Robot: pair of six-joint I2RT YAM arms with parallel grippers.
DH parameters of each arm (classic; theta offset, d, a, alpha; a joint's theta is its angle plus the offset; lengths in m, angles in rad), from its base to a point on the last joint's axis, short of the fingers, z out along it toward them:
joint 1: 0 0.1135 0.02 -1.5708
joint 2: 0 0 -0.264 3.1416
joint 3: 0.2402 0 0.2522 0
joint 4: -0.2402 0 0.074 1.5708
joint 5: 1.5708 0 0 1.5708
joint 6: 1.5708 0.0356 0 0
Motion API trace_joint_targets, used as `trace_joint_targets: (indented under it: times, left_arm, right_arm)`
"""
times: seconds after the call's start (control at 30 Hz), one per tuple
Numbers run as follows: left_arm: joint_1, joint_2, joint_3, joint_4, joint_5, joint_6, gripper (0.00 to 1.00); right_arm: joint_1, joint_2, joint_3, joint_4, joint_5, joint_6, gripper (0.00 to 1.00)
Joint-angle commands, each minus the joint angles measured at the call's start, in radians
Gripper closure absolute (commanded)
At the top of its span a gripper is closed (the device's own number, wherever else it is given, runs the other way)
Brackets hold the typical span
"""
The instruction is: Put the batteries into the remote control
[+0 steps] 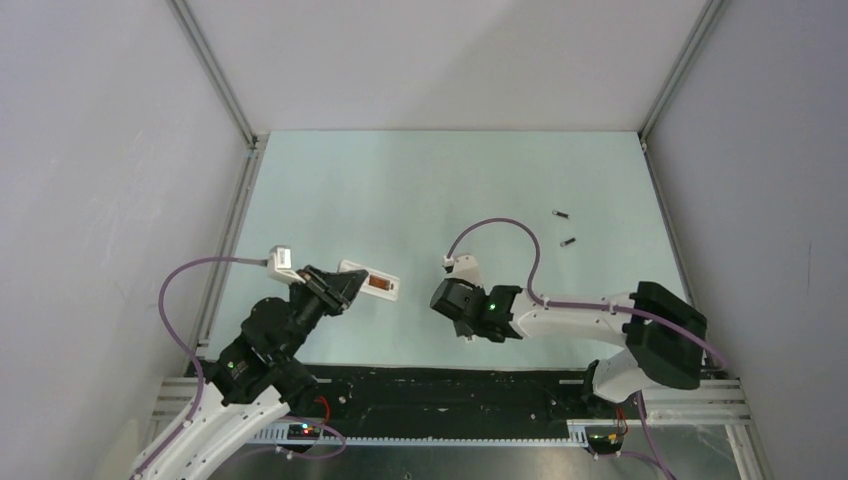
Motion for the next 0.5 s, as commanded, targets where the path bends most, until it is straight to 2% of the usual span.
trace_joint_targets:
  times: [0.0,0.17,0.37,0.47]
  left_arm:
    - [-0.002,-0.007,0.016,0.005,-0.023,0.031,1.0]
    - [-0.002,-0.004,0.016,0.003,-0.024,0.041,1.0]
    - [-0.002,-0.006,0.016,0.002,-0.027,0.046,1.0]
    - [-0.002,-0.017,0.015,0.0,-0.029,0.05,1.0]
  right_arm:
    - [-0.046,0.05,0.004,0.058,-0.05,0.052,0.66]
    - [-0.088,0.112,0.04,0.068,-0.057,0.045,0.62]
    - [-0.129,0.137,0.076,0.084,-0.075,0.014,0.32]
    - [-0.129,0.113,0.077,0.085,-0.079,0.002,0.28]
